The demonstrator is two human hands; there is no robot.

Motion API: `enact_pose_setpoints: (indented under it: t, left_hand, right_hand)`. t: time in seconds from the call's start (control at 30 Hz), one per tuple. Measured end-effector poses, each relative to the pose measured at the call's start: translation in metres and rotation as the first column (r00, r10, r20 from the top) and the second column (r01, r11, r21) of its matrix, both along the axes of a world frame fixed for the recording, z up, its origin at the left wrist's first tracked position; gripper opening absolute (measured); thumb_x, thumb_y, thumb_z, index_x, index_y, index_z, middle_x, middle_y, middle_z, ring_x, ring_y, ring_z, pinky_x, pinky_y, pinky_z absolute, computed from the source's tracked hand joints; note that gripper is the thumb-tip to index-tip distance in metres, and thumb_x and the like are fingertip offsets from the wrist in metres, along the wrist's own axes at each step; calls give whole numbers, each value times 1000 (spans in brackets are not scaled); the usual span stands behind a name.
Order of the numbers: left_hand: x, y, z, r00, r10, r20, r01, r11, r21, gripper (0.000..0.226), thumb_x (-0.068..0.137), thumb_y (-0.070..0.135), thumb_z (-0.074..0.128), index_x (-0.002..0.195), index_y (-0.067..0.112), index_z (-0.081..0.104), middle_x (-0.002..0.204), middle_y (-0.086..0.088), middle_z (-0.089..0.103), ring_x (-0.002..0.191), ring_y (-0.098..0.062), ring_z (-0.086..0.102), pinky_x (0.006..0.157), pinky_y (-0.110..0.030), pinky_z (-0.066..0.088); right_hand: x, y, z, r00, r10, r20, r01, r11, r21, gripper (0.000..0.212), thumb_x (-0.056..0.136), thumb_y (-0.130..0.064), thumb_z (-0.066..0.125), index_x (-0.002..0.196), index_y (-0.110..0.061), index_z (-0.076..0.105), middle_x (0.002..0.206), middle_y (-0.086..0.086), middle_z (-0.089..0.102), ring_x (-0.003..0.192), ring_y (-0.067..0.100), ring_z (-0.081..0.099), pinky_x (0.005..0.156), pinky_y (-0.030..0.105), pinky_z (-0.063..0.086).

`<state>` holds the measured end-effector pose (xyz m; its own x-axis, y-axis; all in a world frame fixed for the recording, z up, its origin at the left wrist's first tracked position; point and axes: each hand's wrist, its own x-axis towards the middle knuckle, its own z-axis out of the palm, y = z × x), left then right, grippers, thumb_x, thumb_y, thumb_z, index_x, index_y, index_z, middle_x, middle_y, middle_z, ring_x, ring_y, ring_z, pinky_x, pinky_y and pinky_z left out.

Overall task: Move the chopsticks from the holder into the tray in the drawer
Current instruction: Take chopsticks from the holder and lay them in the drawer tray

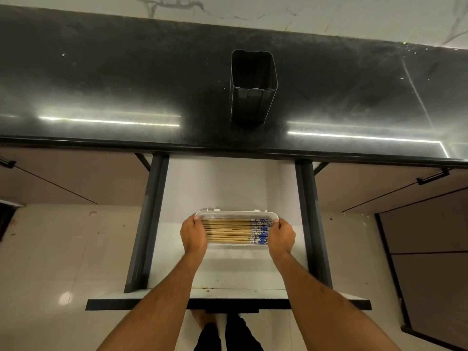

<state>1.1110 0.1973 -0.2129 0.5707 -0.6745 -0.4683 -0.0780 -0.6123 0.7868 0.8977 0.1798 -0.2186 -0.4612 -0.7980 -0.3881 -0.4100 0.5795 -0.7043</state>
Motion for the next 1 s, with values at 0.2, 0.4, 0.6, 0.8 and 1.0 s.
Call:
enact_pose_setpoints:
  t: [0.2,0.4,0.6,0.8,1.0]
  left_hand:
    - [2,1,-2,1000,-22,8,22,1000,-9,33,108,25,39,113,9,68,103,-11,68,94,-25,66,88,-39,58]
    - [3,3,-4,1000,-26,15,27,1000,-16,33,108,26,41,110,9,68,100,-11,68,91,-24,66,87,-39,58]
    - [6,4,-5,999,-43,30,44,999,-11,32,108,26,40,108,10,68,97,-9,68,83,-19,64,78,-32,57]
    - [8,6,-4,996,-78,37,79,997,-26,28,108,26,39,99,17,65,92,-5,66,79,-17,62,83,-39,60]
    - [14,14,6,942,-267,205,259,964,64,29,107,30,39,119,13,59,115,-9,62,103,-23,61,91,-40,57]
  right_hand:
    - [-2,0,-2,1000,12,-20,-12,1000,12,24,106,-24,48,118,-10,64,103,9,71,83,20,69,74,35,60]
    - [-1,1,-2,999,12,-36,-11,1000,13,24,106,-21,48,118,-10,64,106,9,70,82,19,66,76,36,60]
    - [-1,3,-2,999,17,-34,-17,1000,-6,24,105,-23,50,116,-8,65,106,11,71,82,18,66,79,38,60]
    - [-3,3,2,999,44,-20,-44,999,1,25,106,-24,47,116,-9,64,108,13,71,85,20,68,79,38,60]
    - [0,4,19,954,258,-150,-246,965,96,43,106,-39,39,132,-7,51,131,15,52,115,27,57,95,41,55]
